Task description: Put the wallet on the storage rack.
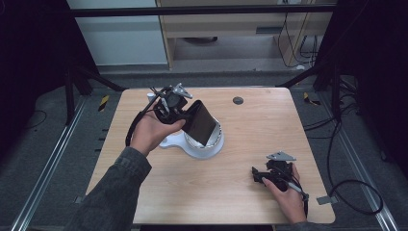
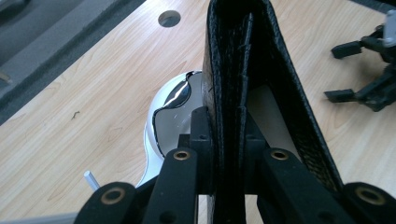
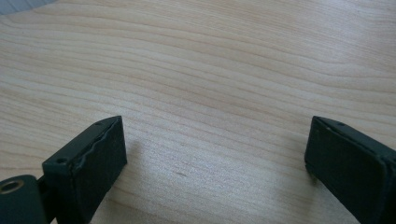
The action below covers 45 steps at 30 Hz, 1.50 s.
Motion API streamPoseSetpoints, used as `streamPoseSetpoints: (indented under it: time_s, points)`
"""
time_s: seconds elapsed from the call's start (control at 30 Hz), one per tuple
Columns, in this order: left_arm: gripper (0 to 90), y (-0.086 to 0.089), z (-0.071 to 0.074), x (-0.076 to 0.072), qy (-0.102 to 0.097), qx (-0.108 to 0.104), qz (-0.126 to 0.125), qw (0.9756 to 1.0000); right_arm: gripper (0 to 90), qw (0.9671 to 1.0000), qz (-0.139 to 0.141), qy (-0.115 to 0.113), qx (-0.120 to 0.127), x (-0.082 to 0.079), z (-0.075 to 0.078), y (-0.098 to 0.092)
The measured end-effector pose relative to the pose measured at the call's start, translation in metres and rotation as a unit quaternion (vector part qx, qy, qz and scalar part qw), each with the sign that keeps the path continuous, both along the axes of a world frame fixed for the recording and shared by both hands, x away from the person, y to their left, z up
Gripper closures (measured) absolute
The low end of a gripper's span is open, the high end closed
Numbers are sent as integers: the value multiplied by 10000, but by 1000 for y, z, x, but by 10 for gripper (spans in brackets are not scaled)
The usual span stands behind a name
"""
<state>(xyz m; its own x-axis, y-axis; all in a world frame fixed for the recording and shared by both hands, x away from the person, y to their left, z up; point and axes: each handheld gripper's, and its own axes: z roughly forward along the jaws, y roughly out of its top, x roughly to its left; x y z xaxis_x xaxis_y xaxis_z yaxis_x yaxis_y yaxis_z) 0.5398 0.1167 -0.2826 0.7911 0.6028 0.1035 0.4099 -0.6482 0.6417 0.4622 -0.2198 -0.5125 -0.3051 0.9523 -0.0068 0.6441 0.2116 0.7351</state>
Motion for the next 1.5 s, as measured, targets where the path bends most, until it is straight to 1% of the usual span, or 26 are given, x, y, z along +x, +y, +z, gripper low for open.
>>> streamPoseSetpoints:
  time_s: [0.1, 0.2, 0.3, 0.4, 0.43, 0.53, 0.57, 0.67, 0.7, 0.77, 0.9, 0.97, 1.07, 1.17, 1.23, 1.33, 1.5]
  points:
    - [806, -3, -8, 7, 117, 4, 3, 9999, 58, 10000, 5, 0, 3, 0, 0, 0]
    - [805, -8, -19, 15, 292, 70, 1, 9995, 55, 10000, 15, 7, 2, 0, 0, 0]
    - [805, -13, -27, 22, 401, 169, -6, 9991, 54, 10000, 23, 8, 0, 0, 0, 0]
    - [804, -17, -31, 26, 489, 71, -23, 9988, 51, 10000, 15, 9, -10, 0, 0, 0]
    - [804, -18, -32, 28, 513, 46, -21, 9987, 51, 10000, 14, 12, -12, 0, 0, 0]
    - [802, -18, -31, 33, 492, 25, 39, 9988, 51, 10000, 17, 15, -6, 0, 0, 0]
    - [801, -17, -32, 34, 493, -29, 94, 9987, 52, 10000, 7, 18, 7, 0, 0, 1]
    - [789, -13, -33, 38, 512, -43, 182, 9985, 51, 10000, 32, 11, -11, 0, 0, 0]
    - [772, -11, -33, 39, 484, -53, 237, 9985, 51, 10000, 30, 16, -6, 0, 0, 0]
    - [725, -8, -32, 40, 348, -99, 376, 9986, 51, 10000, 24, 22, 9, 0, 0, 1]
    - [678, -3, -27, 37, 145, -106, 472, 9987, 52, 10000, 33, 20, 6, 0, 0, 1]
    - [669, 0, -24, 36, 57, -114, 528, 9985, 51, 10000, 34, 20, 7, 0, 0, 1]
    - [664, 6, -19, 32, -134, -209, 648, 9976, 51, 10000, 47, 15, 11, 0, 0, 1]
    - [671, 10, -13, 29, -234, -310, 675, 9970, 51, 10000, 50, 17, 11, 0, 0, 1]
    - [677, 12, -10, 28, -321, -296, 698, 9966, 51, 10000, 47, 21, 9, 0, 0, 1]
    - [676, 13, -7, 26, -407, -350, 738, 9958, 51, 10000, 56, 15, 6, 0, 0, 1]
    - [664, 12, -5, 23, -510, -370, 727, 9954, 51, 10000, 59, 15, 11, -1, 0, 2]
